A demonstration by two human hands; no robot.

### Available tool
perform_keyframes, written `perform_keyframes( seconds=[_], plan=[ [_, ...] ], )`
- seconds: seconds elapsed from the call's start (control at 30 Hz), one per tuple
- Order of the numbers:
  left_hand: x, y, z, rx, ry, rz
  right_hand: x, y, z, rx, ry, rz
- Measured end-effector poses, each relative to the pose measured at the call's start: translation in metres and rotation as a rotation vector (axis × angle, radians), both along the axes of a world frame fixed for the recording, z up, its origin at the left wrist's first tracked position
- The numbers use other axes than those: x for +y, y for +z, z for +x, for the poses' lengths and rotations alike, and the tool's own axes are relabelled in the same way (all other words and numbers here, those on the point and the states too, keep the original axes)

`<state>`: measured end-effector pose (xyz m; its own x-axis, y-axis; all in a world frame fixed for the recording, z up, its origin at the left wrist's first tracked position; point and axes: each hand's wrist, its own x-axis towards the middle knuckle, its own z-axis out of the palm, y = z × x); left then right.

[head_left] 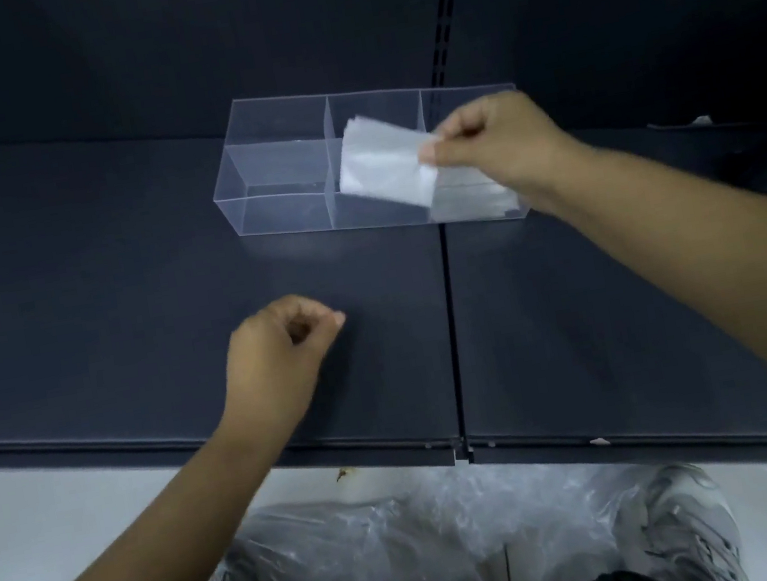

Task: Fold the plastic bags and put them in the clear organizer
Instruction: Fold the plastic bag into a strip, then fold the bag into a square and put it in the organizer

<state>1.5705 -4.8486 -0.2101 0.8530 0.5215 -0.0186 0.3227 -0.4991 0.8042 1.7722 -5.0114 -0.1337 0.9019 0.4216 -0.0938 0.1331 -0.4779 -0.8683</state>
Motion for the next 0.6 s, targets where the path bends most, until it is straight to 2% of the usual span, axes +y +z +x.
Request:
perform_keyframes(
  seconds=[0.07,0.17,0.27,0.33,0.47,0.6],
  plan=[
    [-0.007,-0.015,-0.011,0.008,-0.084,0.172,0.023,-0.005,0.026,0.006,-0.049,-0.047],
    [-0.015,-0.036,-0.023,0.002,-0.189,0.396,0.049,-0.027,0.044,-0.089,-0.04,-0.4],
    [-0.016,-0.045,-0.03,-0.014,-0.192,0.454,0.059,-0.042,0.043,-0.266,-0.047,-0.736],
    [-0.017,-0.046,-0.031,-0.023,-0.206,0.486,0.06,-0.044,0.043,-0.358,-0.045,-0.827],
    [-0.019,-0.042,-0.036,0.046,-0.266,0.601,0.053,-0.037,0.035,-0.418,-0.015,-0.752],
    [-0.025,-0.043,-0.048,0.224,-0.397,0.72,0.028,-0.02,-0.013,-0.511,0.007,-0.402]
  ],
)
